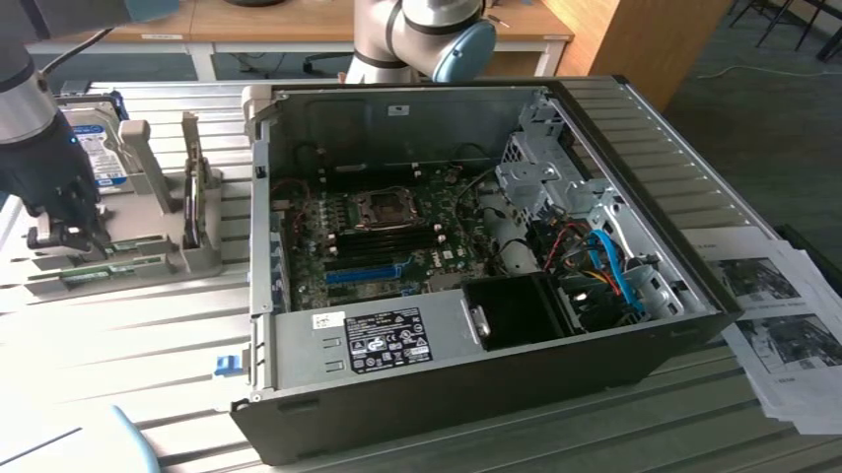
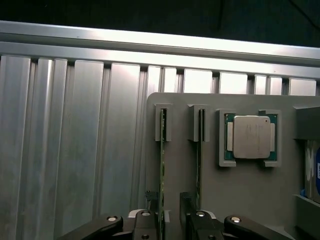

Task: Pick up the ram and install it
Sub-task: 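Pick up the ram and move it above insertion slot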

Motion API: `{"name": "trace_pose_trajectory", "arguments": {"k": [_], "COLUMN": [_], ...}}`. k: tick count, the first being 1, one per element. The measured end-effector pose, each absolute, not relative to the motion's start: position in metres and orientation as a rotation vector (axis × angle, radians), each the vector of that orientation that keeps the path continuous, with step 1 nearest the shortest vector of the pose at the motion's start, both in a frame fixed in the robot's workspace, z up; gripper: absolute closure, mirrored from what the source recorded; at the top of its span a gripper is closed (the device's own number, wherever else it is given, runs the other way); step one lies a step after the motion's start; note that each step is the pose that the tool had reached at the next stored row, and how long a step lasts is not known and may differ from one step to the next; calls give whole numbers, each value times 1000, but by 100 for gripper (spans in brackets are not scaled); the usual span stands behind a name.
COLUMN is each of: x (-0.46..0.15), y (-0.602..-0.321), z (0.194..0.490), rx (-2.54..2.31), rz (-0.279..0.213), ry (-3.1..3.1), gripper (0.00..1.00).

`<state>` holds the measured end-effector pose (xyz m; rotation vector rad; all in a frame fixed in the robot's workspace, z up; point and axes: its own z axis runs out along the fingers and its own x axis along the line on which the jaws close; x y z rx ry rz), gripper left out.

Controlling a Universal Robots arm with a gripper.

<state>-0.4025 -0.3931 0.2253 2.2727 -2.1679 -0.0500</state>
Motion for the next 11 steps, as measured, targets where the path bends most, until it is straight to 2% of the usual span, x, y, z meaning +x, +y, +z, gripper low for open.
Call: {"name": "trace_pose_trajectory", "arguments": {"k": [11], "x": [-403], "y": [-393], "z": [216], "rx": [2272], "rz": [-50], "ry": [-2168], "gripper": [70]}}
